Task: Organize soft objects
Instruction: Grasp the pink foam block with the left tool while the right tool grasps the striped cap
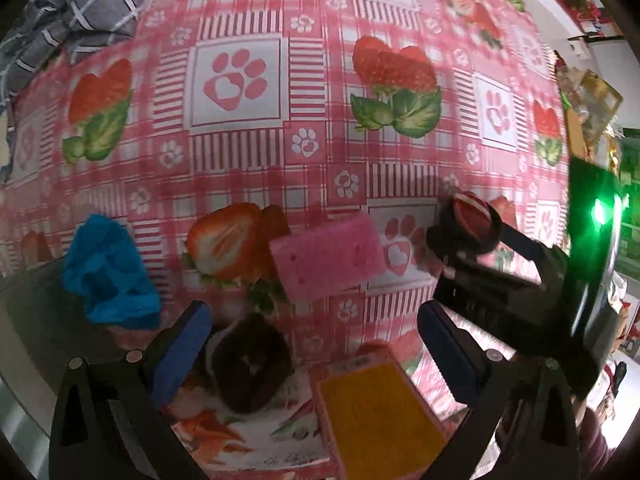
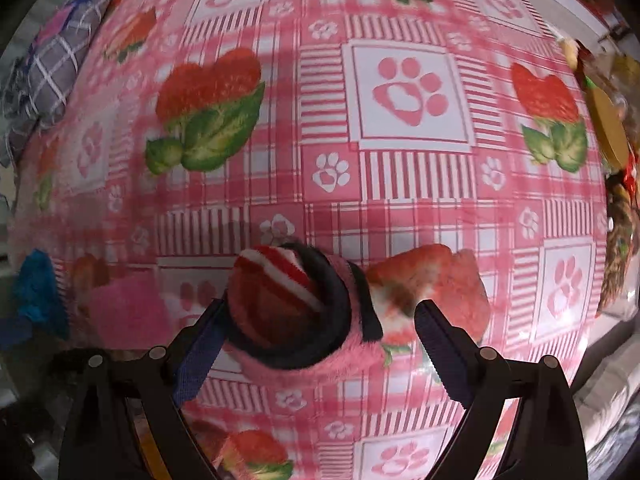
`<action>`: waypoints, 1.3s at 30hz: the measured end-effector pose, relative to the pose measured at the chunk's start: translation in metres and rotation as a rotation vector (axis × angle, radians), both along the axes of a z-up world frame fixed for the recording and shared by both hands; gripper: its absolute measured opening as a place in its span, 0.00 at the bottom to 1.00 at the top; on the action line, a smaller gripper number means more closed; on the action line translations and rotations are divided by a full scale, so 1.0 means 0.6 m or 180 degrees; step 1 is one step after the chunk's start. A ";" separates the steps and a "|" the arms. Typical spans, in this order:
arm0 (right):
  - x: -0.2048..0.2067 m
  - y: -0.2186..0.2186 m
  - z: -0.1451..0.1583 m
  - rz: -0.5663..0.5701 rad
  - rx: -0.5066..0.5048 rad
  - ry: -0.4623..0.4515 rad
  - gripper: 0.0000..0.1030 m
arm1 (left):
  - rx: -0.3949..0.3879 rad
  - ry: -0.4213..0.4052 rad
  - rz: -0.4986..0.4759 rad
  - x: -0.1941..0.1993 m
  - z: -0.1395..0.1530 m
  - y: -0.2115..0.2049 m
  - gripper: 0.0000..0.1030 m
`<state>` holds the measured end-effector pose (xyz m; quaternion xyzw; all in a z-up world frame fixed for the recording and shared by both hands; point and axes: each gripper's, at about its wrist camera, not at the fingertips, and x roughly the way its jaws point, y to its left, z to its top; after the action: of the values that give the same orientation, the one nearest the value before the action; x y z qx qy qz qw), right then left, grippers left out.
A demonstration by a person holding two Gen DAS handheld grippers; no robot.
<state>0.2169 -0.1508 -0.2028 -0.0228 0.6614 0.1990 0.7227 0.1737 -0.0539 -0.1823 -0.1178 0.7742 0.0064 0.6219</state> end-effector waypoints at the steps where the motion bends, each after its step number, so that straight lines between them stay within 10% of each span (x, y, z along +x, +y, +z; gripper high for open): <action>1: -0.003 0.001 0.001 0.0052 -0.0007 -0.0045 0.90 | 0.0016 0.0034 0.0011 0.004 -0.008 -0.002 1.00; 3: -0.008 0.003 0.002 0.0137 -0.0103 -0.0130 0.81 | 0.0044 0.0092 0.0013 0.009 -0.020 -0.006 1.00; 6: -0.010 -0.004 0.015 0.0254 -0.0051 -0.0213 0.40 | 0.0064 0.0195 0.0010 0.013 -0.040 -0.011 1.00; 26: -0.040 -0.094 0.041 -0.0008 0.0321 0.0022 0.39 | 0.0210 0.0669 0.0202 0.027 -0.142 -0.002 0.97; 39: -0.068 -0.119 0.096 -0.0066 0.0362 0.0029 0.39 | 0.0211 0.0281 0.0064 0.038 -0.089 0.004 0.73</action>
<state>0.1764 -0.2224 -0.1454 0.0261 0.6525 0.2290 0.7219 0.1967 -0.0516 -0.2355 -0.1045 0.7990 0.0434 0.5905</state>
